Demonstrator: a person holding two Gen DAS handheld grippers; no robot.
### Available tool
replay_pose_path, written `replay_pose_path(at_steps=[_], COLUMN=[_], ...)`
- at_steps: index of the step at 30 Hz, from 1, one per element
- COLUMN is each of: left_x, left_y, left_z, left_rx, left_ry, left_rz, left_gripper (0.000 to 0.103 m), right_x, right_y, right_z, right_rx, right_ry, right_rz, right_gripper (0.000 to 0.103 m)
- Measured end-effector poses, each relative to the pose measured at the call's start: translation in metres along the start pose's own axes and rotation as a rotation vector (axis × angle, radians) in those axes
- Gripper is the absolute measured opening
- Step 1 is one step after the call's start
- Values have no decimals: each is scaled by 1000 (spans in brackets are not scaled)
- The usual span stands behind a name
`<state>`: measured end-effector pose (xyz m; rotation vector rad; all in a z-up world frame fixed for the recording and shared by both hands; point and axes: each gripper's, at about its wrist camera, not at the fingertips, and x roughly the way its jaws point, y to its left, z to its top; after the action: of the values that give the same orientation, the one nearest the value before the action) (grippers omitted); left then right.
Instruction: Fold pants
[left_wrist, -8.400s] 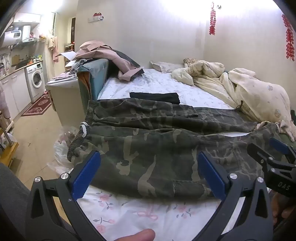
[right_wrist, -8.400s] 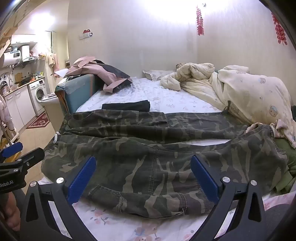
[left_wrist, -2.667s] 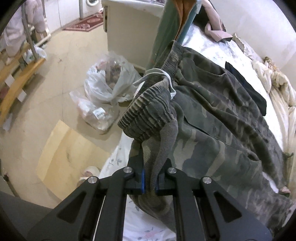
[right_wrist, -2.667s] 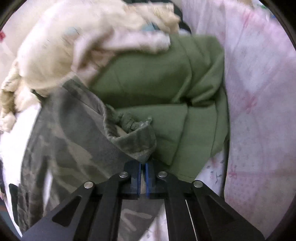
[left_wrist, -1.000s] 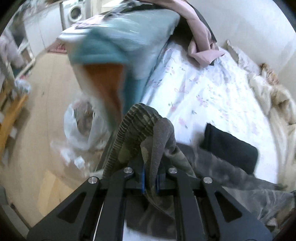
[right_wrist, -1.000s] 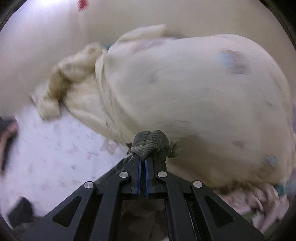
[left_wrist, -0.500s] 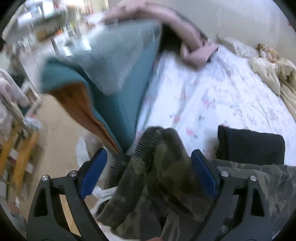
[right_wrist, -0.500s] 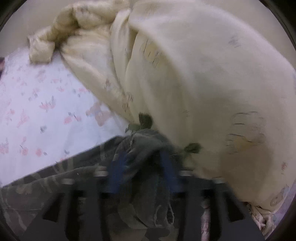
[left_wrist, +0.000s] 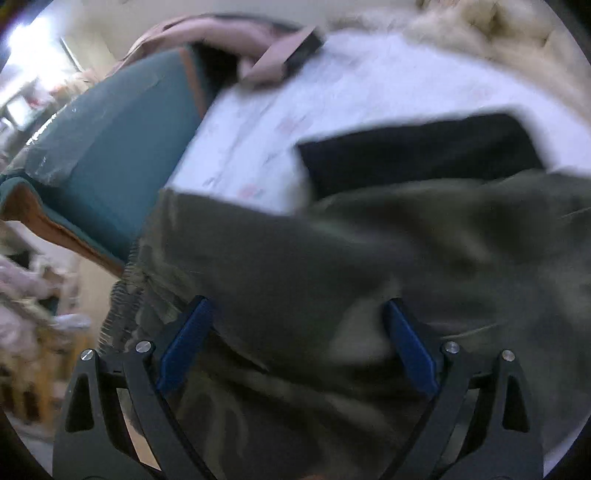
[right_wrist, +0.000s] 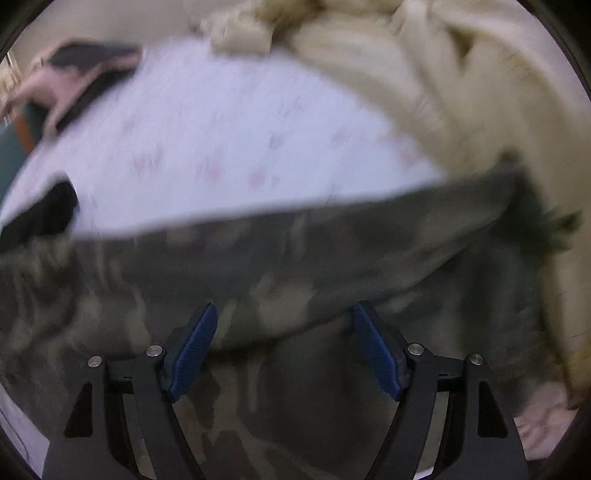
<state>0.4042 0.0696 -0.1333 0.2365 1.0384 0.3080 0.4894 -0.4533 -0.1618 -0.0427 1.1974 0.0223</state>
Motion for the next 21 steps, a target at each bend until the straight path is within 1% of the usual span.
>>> replay_pose_path(at_steps=[1,2,3,4,5,6,7,8,10,11,13,14,16,17,18,19,21], left_x=[16,26,32,30,25,20,14,11,0,-7,-16,-22,-32,-37,-42,-43,-63], left_y=[6,11,19,25,34,39,44,47,51,50,47,47,49,51,55,61,71], left_z=[1,2,4,4,6,6,6,5,0,-5,-14,-18,-24,-28,-32,-27,-39], left_rx=[-16,-34,-68,-97,-141,-159,-172,-178,-172,-161,-159,-164,-190,-197,-209,-216,-209], left_ry=[33,55,72,74,72,72,72,67,52,36,18,11,6,12,25,39,47], left_rz=[9,-3,-17,-18,-11,-20,-43,-63,-111,-127,-140,-151,-169,-177,-195,-207,-212], left_gripper=[94,94,94,94,94,94,94,94,94,94,94,94,94,94,94,94,94], right_x=[10,14,13,10,3,-5,-14,-25,-47,-64,-86,-90,-92,-93,-91,-90,-86], right_y=[0,-7,-15,-26,-44,-64,-81,-96,-114,-124,-139,-144,-154,-157,-160,-161,-166], right_z=[0,3,7,10,13,13,10,5,-5,-18,-40,-50,-76,-82,-86,-86,-79], right_rx=[2,22,42,73,135,195,240,272,318,367,473,528,663,691,710,702,653], right_ry=[13,-23,-43,-53,-66,-70,-75,-95,-151,-202,-263,-276,-276,-269,-260,-258,-236], right_rz=[-42,-65,-133,-199,-253,-319,-352,-332,-237,-199,-185,-158,-51,-29,-27,-51,-93], right_gripper=[77,78,78,78,78,77,77,75,73,73,75,75,75,75,75,75,74])
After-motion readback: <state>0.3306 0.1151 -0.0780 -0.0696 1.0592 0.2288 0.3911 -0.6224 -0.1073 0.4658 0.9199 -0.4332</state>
